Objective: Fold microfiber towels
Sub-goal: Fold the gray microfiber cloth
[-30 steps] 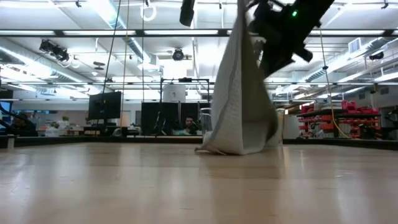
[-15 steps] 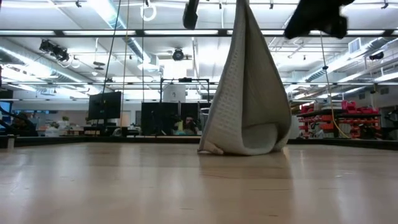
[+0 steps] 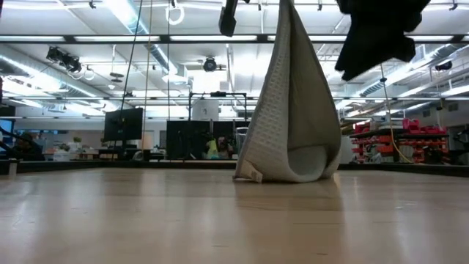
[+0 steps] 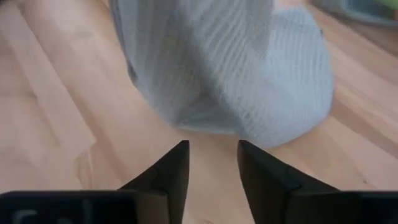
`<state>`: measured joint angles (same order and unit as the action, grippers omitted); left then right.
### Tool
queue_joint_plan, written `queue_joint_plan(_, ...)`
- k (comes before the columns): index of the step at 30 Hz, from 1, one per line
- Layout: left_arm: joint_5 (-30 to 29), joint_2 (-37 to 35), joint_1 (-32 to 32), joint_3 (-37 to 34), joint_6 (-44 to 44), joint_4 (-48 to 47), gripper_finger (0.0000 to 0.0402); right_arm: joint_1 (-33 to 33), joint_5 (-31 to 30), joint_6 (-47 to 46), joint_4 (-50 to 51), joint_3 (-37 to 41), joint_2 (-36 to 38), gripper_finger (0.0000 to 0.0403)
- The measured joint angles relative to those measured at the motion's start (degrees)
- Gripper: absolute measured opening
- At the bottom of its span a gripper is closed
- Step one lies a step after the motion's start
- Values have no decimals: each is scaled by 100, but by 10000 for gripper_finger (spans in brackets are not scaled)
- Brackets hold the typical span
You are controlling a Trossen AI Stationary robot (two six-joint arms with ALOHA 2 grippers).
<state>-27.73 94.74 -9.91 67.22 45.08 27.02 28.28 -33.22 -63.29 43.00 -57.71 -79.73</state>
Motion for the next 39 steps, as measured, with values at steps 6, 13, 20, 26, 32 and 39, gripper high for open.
queue_joint_plan(6, 61, 0, 48, 2, -5, 96, 5, -207, 82, -20, 29, 0, -436, 163)
queue_joint_plan(13, 156, 0, 48, 2, -83, 202, 5, -538, 70, -23, 113, 0, -804, 163)
queue_joint_plan(20, 181, 0, 71, 1, -87, 195, 5, -720, 24, 27, 97, 0, -825, 163)
queue_joint_plan(26, 274, 0, 113, 2, -83, 195, 5, -712, 23, 44, 63, 0, -637, 160)
queue_joint_plan(32, 282, 0, 113, 1, -81, 193, 4, -714, -109, 26, -64, 0, -620, 160)
queue_joint_plan(39, 301, 0, 113, 1, -85, 195, 4, -714, -141, 195, -209, 0, -618, 160)
